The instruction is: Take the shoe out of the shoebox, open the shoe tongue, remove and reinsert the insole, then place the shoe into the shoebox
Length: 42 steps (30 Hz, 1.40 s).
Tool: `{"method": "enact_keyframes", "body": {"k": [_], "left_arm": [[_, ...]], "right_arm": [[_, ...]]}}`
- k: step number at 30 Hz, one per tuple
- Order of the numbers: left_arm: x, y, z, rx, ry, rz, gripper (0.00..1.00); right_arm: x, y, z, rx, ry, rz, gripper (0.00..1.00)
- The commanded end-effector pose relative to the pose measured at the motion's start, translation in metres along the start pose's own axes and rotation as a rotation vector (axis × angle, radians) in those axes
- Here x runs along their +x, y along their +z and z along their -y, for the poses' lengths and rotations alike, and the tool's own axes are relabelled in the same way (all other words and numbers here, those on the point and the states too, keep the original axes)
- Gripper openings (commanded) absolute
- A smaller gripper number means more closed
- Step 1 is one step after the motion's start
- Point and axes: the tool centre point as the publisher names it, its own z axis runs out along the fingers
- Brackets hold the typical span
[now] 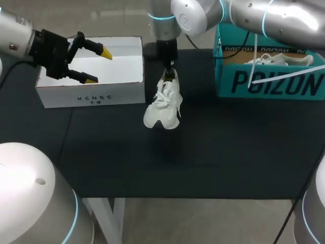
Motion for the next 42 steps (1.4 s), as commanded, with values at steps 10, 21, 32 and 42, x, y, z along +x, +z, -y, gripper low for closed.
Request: {"method": "enact_keyframes", "body": {"k": [10, 21, 32, 42], "left_arm": [[0.000, 0.000, 0.000, 0.000, 0.000, -0.004, 1.00], [0.000, 0.000, 0.000, 0.000, 0.000, -0.004, 1.00], [0.000, 0.000, 0.000, 0.000, 0.000, -0.004, 1.00], [0.000, 0.000, 0.000, 0.000, 0.000, -0.004, 1.00]], "right_arm": [[0.016, -0.137, 0.039, 0.059, 0.067, 0.150, 0.00], [0.018, -0.166, 0.062, 0.052, 0.140, 0.206, 0.00], [0.018, -0.166, 0.062, 0.052, 0.140, 0.206, 0.00], [0.018, -0.166, 0.062, 0.052, 0.140, 0.206, 0.00]]}}
